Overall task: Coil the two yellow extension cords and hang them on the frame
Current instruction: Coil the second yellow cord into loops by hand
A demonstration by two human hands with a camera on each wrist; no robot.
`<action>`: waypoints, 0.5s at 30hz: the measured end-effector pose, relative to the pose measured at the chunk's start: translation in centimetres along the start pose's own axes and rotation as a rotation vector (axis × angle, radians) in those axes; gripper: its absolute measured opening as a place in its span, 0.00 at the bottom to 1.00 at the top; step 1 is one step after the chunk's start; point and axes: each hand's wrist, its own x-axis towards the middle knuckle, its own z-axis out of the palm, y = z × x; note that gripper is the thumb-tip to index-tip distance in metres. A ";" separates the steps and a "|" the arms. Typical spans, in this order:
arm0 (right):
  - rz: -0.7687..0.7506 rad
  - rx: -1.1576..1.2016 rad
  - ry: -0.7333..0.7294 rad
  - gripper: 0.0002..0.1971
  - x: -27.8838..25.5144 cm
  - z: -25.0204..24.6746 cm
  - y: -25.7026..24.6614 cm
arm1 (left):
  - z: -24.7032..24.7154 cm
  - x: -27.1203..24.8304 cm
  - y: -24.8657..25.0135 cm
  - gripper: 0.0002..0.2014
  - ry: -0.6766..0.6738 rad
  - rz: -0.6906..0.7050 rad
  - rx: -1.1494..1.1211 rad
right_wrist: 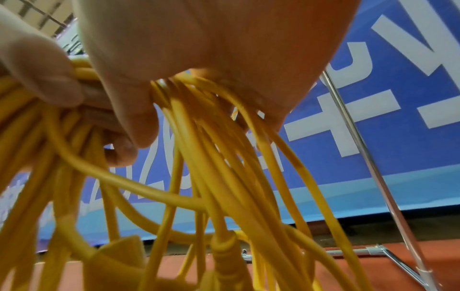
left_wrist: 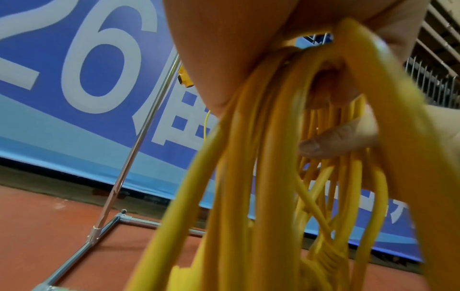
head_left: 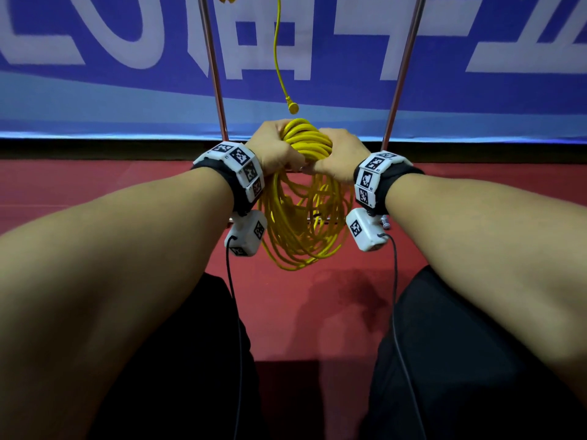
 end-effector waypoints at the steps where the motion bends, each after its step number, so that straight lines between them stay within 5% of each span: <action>1: 0.007 -0.017 0.008 0.15 -0.1 -0.2 0.1 | 0.2 0.1 0.1 0.27 0.005 0.003 0.034; 8: 0.064 -0.028 0.090 0.14 -0.7 -0.8 -0.3 | 0.8 1.3 0.0 0.17 0.066 0.058 0.266; 15: 0.071 -0.070 0.161 0.06 -0.9 -1.0 -1.9 | 0.9 1.9 -0.3 0.25 0.282 0.115 0.643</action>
